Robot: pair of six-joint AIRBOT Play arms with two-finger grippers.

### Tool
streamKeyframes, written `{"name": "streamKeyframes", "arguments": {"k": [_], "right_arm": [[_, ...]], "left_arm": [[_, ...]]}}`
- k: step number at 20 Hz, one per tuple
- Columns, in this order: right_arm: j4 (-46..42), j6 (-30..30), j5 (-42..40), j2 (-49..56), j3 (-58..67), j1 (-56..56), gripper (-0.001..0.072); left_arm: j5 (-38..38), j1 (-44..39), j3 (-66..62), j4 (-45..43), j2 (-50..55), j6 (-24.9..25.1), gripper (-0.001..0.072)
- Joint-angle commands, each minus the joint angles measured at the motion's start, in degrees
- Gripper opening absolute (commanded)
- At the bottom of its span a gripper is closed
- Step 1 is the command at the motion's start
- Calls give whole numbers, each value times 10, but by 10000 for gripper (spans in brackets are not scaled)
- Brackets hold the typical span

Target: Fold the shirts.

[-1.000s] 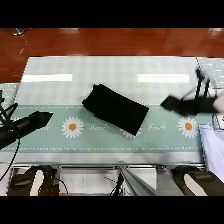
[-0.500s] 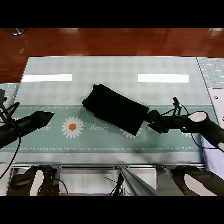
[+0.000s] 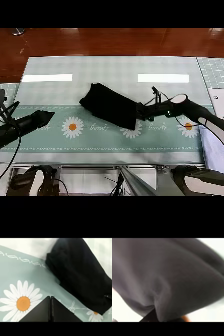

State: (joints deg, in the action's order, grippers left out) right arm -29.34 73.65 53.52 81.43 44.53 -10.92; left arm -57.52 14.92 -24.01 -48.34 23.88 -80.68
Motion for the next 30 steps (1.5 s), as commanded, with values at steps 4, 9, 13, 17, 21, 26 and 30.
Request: {"name": "streamKeyframes", "arguments": {"k": [4, 9, 13, 17, 21, 26, 30], "right_arm": [[-110, 59, 111, 14, 294, 5, 17], [-221, 139, 233, 12, 491, 55, 17], [-281, 186, 298, -21, 569, 143, 17], [-280, 199, 367, -75, 574, 268, 17], [-283, 213, 433, -123, 574, 422, 17], [-389, 188, 529, -180, 553, 589, 17], [-438, 185, 529, -274, 409, 686, 17]], "left_arm": [[1, 1, 0, 8, 0, 0, 26], [1, 1, 0, 8, 0, 0, 26], [0, 0, 0, 8, 0, 0, 25], [1, 1, 0, 8, 0, 0, 25], [1, 0, 0, 8, 0, 0, 25], [1, 1, 0, 8, 0, 0, 25], [1, 0, 0, 10, 0, 0, 25]]}}
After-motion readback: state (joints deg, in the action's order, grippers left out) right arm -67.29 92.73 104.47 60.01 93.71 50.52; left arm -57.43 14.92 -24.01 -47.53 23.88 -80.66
